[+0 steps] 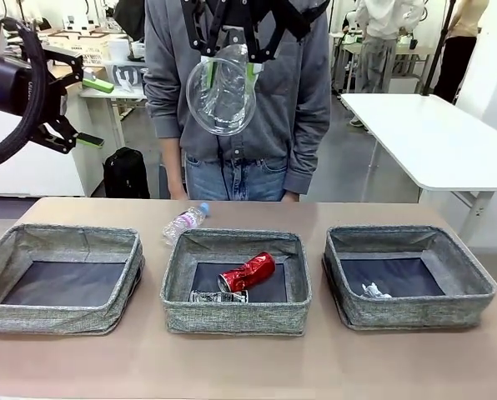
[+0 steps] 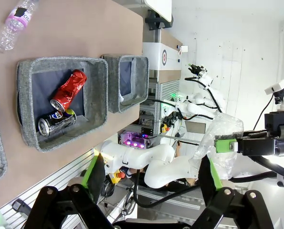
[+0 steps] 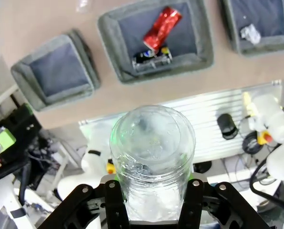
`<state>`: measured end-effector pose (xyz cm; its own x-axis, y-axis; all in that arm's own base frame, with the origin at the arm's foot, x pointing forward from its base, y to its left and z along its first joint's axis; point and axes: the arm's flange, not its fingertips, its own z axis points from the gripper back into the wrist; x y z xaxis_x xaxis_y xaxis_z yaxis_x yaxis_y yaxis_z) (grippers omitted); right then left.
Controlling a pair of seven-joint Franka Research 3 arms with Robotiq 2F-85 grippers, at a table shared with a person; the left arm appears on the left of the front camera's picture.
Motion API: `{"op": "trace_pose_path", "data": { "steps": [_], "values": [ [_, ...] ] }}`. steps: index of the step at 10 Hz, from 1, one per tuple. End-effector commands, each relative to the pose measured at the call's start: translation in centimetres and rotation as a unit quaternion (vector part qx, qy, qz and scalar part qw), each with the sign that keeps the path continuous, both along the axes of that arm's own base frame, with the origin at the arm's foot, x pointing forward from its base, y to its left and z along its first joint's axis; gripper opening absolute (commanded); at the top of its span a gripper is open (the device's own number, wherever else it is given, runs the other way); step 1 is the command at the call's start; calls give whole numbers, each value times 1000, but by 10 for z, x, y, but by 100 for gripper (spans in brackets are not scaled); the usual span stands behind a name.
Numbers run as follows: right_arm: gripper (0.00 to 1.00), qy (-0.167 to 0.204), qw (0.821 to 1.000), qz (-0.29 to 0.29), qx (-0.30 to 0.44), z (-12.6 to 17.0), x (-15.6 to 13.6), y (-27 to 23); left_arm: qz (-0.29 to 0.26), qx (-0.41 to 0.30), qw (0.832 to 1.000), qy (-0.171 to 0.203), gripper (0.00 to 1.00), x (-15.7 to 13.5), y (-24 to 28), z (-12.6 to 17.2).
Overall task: Sort the waste into the appropriate baskets.
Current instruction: Pick up the waste item pointed out by the person, then place the picked waste into the Fabric basket indicated by the person.
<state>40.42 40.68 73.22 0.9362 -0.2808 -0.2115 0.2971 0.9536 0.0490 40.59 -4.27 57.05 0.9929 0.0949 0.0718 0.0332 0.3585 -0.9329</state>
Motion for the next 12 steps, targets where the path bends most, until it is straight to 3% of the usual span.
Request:
{"op": "trace_pose_path", "data": {
  "steps": [1, 12],
  "values": [
    [48, -5, 1000, -2, 6, 3, 0, 0, -6, 2, 1000, -2, 100, -3, 2, 1],
    [48, -5, 1000, -2, 6, 3, 0, 0, -6, 2, 1000, -2, 100, -3, 2, 1]
  ]
}}
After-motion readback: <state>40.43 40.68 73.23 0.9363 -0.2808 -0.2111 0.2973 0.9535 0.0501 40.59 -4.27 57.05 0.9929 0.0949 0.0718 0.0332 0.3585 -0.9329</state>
